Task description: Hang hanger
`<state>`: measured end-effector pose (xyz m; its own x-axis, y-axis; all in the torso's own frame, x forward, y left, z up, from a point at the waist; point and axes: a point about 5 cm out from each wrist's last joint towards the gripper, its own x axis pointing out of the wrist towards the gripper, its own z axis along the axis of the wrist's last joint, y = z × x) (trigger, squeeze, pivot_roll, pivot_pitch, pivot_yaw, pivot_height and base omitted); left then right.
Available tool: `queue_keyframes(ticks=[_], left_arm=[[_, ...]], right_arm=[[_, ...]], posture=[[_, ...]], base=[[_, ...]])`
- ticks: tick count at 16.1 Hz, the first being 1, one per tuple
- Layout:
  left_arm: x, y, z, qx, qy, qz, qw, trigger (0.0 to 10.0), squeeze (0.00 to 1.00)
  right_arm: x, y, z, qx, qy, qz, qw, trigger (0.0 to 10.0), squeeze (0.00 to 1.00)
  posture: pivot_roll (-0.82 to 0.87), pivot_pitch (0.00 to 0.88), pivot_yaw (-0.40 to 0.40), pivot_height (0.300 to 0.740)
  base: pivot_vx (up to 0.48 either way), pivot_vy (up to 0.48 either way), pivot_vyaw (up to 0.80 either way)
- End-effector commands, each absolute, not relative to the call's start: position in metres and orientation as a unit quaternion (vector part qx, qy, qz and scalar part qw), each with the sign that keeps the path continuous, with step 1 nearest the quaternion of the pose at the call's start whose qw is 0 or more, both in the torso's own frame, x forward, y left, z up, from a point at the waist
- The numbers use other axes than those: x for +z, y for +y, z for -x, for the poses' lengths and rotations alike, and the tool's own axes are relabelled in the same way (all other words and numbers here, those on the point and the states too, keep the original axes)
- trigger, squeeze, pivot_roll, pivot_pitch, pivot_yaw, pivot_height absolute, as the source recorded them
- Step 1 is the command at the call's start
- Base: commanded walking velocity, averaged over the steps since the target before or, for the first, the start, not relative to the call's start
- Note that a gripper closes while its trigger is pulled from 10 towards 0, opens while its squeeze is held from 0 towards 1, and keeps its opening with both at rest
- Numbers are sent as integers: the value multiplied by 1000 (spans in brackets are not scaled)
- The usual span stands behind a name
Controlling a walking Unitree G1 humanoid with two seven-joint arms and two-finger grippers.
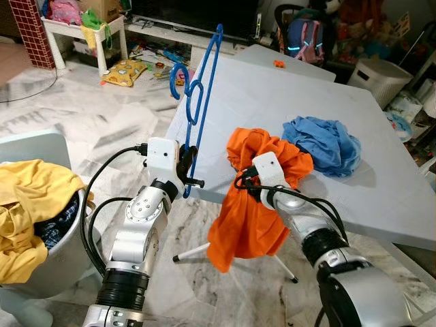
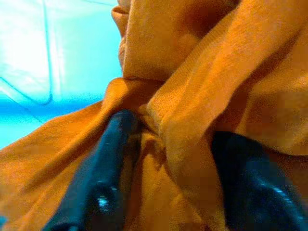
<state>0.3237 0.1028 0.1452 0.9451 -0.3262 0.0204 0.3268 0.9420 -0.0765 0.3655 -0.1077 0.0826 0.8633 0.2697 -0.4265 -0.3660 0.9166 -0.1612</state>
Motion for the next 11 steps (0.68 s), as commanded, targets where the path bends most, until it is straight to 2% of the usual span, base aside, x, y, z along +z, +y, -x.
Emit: queue_keyframes(ticks=[1, 4, 6, 8, 10, 11], left_arm=[[149, 99, -322, -169, -10, 42, 985, 10000, 0], [147, 103, -319, -155, -9, 42, 987, 10000, 0], [146, 104, -317, -148, -11, 43, 988, 10000, 0], [146, 104, -316, -145, -14, 44, 988, 10000, 0], [146, 101, -315, -151, -16, 39, 988, 10000, 0], [145, 100, -316, -152, -13, 39, 988, 10000, 0]], right_arm=[[79, -111, -365, 160, 226, 100, 956, 0, 0], [106, -125, -383, 104, 215, 34, 970, 0, 0], [179, -137, -412, 44, 65, 3, 997, 0, 0], [237, -145, -422, 19, -63, -30, 997, 0, 0], [234, -143, -420, 35, -68, 15, 997, 0, 0], [194, -135, -414, 78, 13, 114, 990, 10000, 0]], posture=[[267, 0, -205, 740], [282, 0, -222, 740], [291, 0, -234, 740], [287, 0, -236, 740], [283, 0, -234, 740], [277, 0, -231, 740]], base=[[0, 0, 0], [0, 0, 0], [0, 0, 0], [0, 0, 0], [0, 0, 0], [0, 0, 0]])
